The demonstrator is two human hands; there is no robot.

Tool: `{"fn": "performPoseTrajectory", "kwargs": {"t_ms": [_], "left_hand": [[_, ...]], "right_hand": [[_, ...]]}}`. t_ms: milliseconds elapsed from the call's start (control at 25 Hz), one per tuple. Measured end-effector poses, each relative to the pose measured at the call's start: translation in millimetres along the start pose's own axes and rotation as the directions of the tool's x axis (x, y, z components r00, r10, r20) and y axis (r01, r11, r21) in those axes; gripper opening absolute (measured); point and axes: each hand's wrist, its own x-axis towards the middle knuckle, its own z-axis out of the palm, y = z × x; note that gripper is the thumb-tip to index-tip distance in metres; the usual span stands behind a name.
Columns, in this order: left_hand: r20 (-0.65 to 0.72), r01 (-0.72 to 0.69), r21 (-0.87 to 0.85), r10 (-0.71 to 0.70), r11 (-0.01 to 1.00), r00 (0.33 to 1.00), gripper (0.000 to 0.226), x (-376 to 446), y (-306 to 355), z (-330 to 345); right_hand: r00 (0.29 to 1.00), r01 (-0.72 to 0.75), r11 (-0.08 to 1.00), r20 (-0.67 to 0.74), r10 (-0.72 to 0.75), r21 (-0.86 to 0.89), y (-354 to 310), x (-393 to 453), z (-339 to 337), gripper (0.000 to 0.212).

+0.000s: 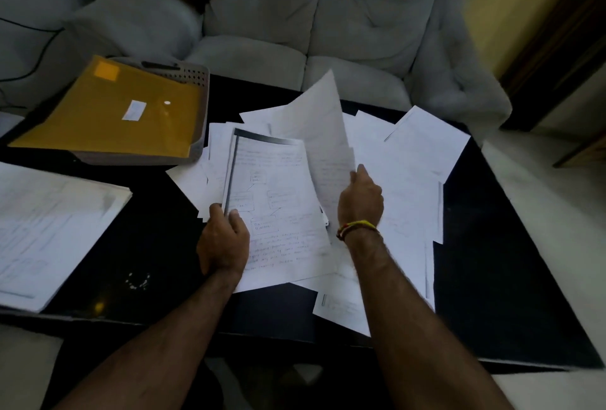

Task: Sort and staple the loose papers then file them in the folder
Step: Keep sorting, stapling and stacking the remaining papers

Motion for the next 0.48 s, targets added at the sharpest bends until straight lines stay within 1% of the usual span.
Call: {"fn": "performPoseTrajectory", "kwargs": {"t_ms": [80,120,160,240,320,400,480], "left_hand": [[0.019,0.021,-0.021,-0.021,1.0,1.0,0.02,1,-3,2],[0.022,0.03,-0.036,-0.029,0.999,0.999,0.021,0,-5,1],[0.03,0.037,-0.056,-0.036,0.998,0.999,0.021,0,-7,-2],[0.049,0.048,-0.108,-0.043,0.993,0.998,0.022,-1,-6,-5],[0.077,0.06,-0.162,-0.048,0.985,0.996,0.021,-2,-6,-8],[0.117,0.102,-0.209,-0.079,0.973,0.99,0.018,1,-6,-13],[0.132,0.127,-0.265,-0.094,0.956,0.987,0.015,3,0,-17]], "right_hand": [[0.996,0.047,0.995,0.074,-0.041,-0.089,3,0,-1,0.046],[0.995,0.078,0.989,0.076,-0.069,-0.122,4,-3,-1,0.048],[0.993,0.111,0.983,0.047,-0.106,-0.143,5,-7,-3,0.048],[0.975,0.186,0.975,-0.1,-0.198,-0.121,3,-10,-13,0.044],[0.913,0.294,0.956,-0.293,-0.284,-0.008,-5,-9,-34,0.034],[0.85,0.361,0.931,-0.427,-0.308,0.047,-18,-4,-64,0.025],[0.825,0.362,0.928,-0.494,-0.276,0.085,-34,1,-94,0.022]]}}
